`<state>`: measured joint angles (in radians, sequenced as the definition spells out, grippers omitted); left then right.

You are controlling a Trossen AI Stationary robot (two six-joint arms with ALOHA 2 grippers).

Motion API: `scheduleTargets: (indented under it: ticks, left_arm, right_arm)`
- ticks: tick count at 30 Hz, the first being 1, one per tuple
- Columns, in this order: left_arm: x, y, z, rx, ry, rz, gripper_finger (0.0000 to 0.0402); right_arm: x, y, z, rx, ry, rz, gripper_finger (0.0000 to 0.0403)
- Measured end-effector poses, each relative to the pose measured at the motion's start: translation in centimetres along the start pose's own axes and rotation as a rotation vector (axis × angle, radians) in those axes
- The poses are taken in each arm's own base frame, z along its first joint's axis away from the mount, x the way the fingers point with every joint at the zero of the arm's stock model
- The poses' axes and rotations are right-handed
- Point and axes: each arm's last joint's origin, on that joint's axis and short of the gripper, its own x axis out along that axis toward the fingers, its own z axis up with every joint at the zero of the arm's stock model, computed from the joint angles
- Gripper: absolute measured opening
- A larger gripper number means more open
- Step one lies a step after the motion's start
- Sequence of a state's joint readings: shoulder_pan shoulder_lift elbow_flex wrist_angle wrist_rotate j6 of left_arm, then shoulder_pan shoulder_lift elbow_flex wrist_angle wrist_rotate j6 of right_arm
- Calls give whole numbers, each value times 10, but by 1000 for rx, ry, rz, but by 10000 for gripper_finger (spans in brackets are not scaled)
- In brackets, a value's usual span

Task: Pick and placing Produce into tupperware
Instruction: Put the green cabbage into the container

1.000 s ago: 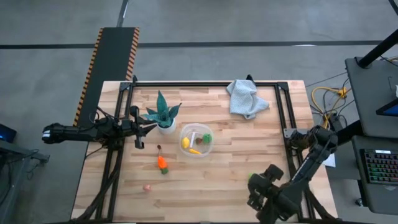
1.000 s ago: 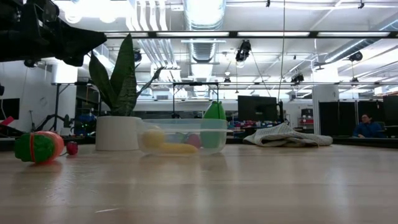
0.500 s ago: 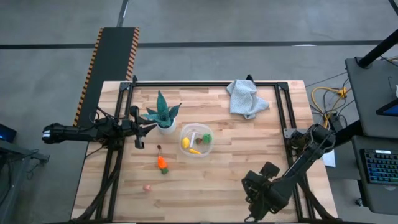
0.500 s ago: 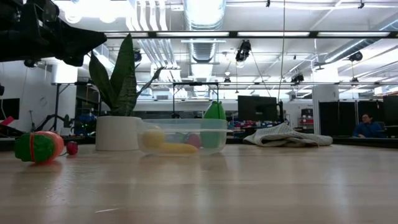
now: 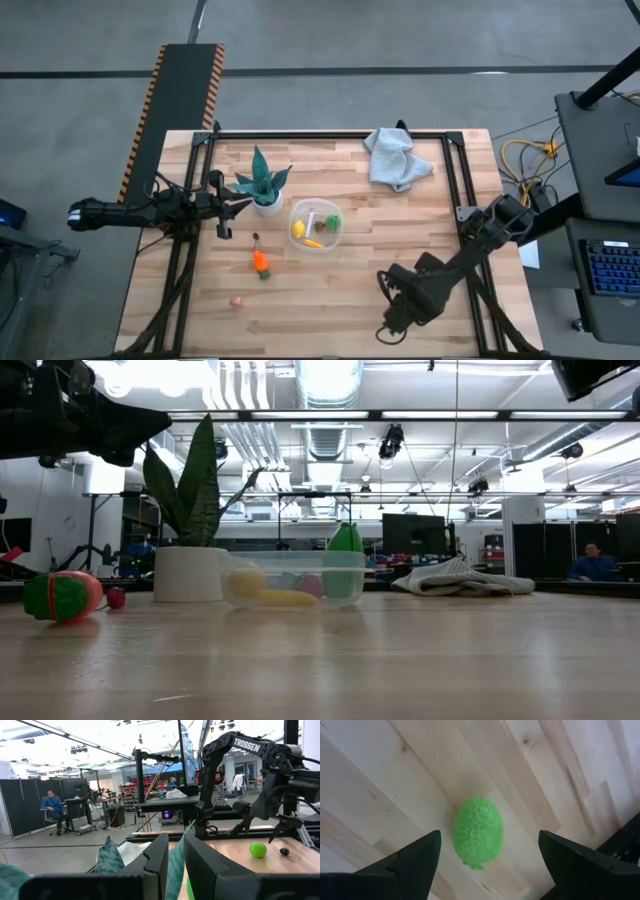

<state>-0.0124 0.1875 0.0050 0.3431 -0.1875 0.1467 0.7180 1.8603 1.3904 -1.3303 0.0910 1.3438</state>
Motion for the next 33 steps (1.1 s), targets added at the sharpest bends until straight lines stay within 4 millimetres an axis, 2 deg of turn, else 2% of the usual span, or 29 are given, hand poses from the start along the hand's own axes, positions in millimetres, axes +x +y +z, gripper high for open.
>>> scheduleTargets:
  ticks: [8, 18, 24, 33]
  left_arm:
    - [0, 0, 0, 0, 0, 0, 48]
    - [0, 0, 0, 0, 0, 0, 48]
    - [0, 0, 0, 0, 0, 0, 48]
    - [0, 0, 0, 0, 1, 0, 48]
  right_arm:
    - [13, 2, -1, 10, 58, 41, 322]
    - [40, 0, -4, 10, 95, 51, 320]
    - [61, 3, -7, 8, 122, 120, 320]
    - [69, 0, -8, 7, 134, 144, 308]
